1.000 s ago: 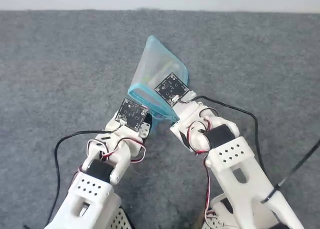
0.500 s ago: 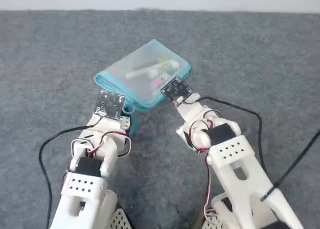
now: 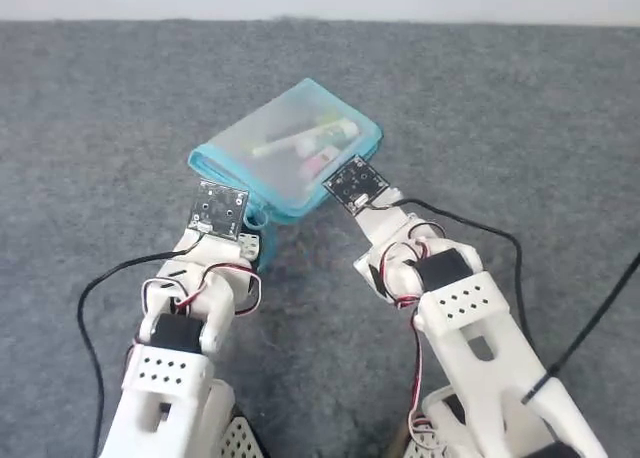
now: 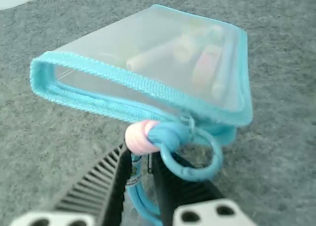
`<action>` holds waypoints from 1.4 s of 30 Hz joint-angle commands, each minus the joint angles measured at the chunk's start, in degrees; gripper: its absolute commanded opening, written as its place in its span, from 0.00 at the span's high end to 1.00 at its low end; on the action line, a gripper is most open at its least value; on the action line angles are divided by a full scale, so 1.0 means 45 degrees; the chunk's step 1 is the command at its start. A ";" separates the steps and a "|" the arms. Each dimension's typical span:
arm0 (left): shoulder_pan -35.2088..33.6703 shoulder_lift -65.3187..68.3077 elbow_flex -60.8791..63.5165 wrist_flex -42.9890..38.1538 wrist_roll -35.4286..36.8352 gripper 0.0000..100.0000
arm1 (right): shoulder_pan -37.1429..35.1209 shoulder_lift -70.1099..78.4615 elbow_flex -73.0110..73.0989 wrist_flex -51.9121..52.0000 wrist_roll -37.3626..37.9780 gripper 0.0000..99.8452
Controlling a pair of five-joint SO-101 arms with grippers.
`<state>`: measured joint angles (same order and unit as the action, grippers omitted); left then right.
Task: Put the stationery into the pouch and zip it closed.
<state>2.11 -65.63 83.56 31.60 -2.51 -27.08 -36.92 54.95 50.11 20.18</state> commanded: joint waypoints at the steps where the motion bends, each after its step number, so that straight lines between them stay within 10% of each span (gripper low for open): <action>1: 0.0352 -0.0567 -0.1299 0.0762 -0.0117 0.99 | -0.0908 -0.0459 0.0234 -0.0947 0.0586 0.92; 16: 0.1934 -0.0586 -0.2803 0.3536 -0.0332 0.99 | -0.2374 -0.0322 0.2696 -0.7980 0.2364 0.78; 42: 0.1836 -0.0567 -0.3663 0.4806 -0.0703 0.99 | -0.2393 0.1885 0.2266 -0.9856 0.5490 0.82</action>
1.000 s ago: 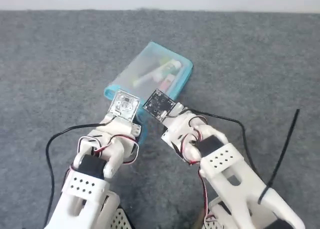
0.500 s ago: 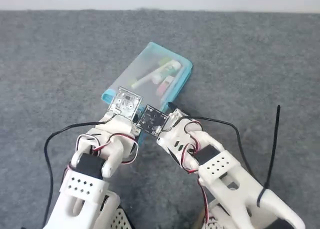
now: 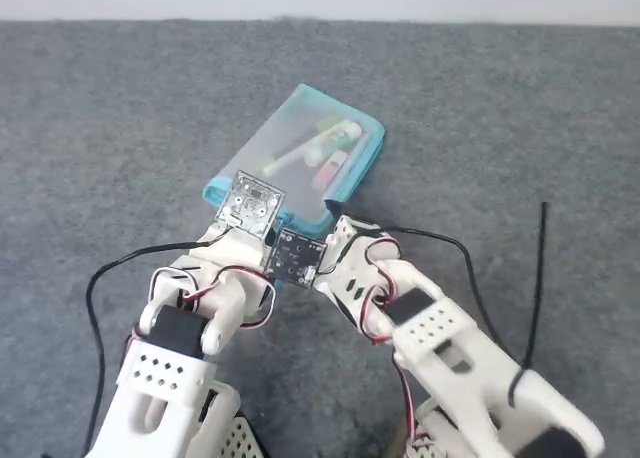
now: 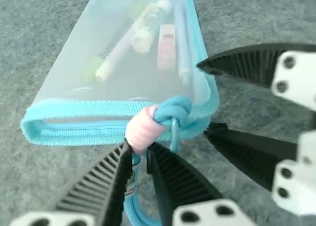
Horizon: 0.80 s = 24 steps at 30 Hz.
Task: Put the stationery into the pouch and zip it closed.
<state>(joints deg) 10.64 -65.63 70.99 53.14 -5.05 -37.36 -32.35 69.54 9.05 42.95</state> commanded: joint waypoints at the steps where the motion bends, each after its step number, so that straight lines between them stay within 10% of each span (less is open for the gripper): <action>1: -0.0059 -0.0567 -0.0869 0.0020 -0.0137 0.99 | -0.0107 0.1338 -0.1133 -0.0928 0.0449 0.82; 24: -0.0332 -0.0567 -0.0733 -0.0059 -0.0137 0.99 | 0.1377 0.2667 -0.2266 -0.1338 -0.0684 0.99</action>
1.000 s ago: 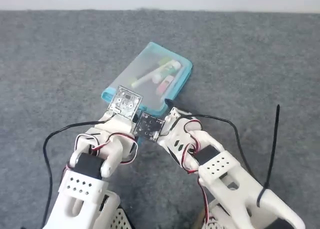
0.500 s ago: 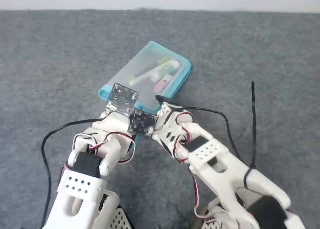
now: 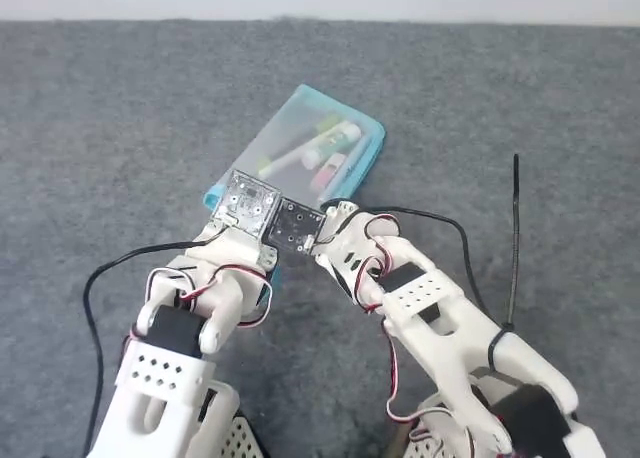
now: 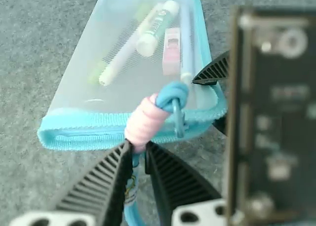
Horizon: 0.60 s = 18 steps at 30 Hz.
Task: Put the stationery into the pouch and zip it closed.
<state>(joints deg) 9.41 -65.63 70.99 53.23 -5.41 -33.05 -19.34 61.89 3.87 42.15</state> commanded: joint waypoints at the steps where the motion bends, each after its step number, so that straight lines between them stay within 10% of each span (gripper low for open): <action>1: -0.0078 -0.0567 -0.0733 -0.0078 -0.0059 0.99 | 0.0440 -0.0361 -0.0488 -0.0186 -0.0645 0.99; 18: -0.0899 -0.0547 0.0029 -0.1250 -0.0059 0.99 | 0.1241 -0.6652 -0.0938 0.7707 -0.2325 0.99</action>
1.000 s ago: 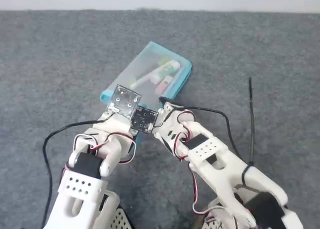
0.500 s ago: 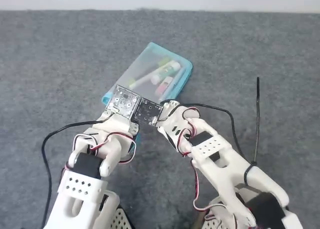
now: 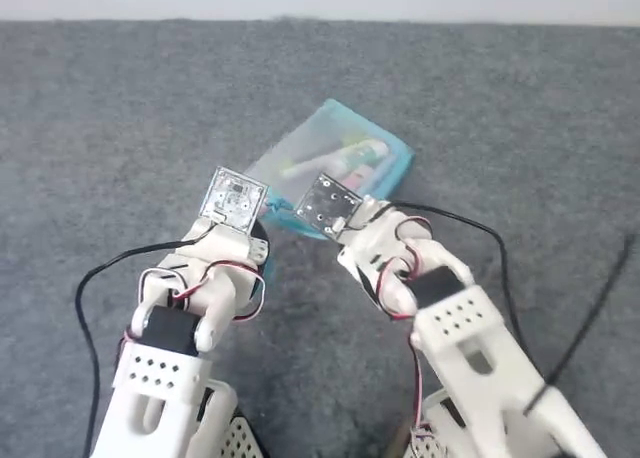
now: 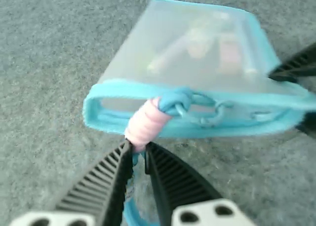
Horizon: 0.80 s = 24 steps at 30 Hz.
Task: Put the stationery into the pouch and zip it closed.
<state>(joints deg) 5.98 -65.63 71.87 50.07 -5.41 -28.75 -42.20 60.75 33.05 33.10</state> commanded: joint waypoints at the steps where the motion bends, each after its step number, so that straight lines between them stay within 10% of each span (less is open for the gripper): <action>1: -0.0137 -0.0527 -0.0166 -0.0547 -0.0039 0.99 | 0.0283 -0.1924 -0.0645 0.1534 -0.0313 0.99; 16: -0.0586 -0.0547 0.0029 -0.0567 -0.0059 0.99 | 0.2295 -0.2725 0.0039 0.2510 0.0215 0.99; 24: 0.1797 -0.0567 0.0674 -0.0469 -0.0899 0.97 | 0.2217 -0.3155 -0.0684 0.2686 -0.0527 0.99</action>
<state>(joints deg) 10.11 -66.77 75.82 49.71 -7.52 -20.04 -53.01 61.71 44.40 33.19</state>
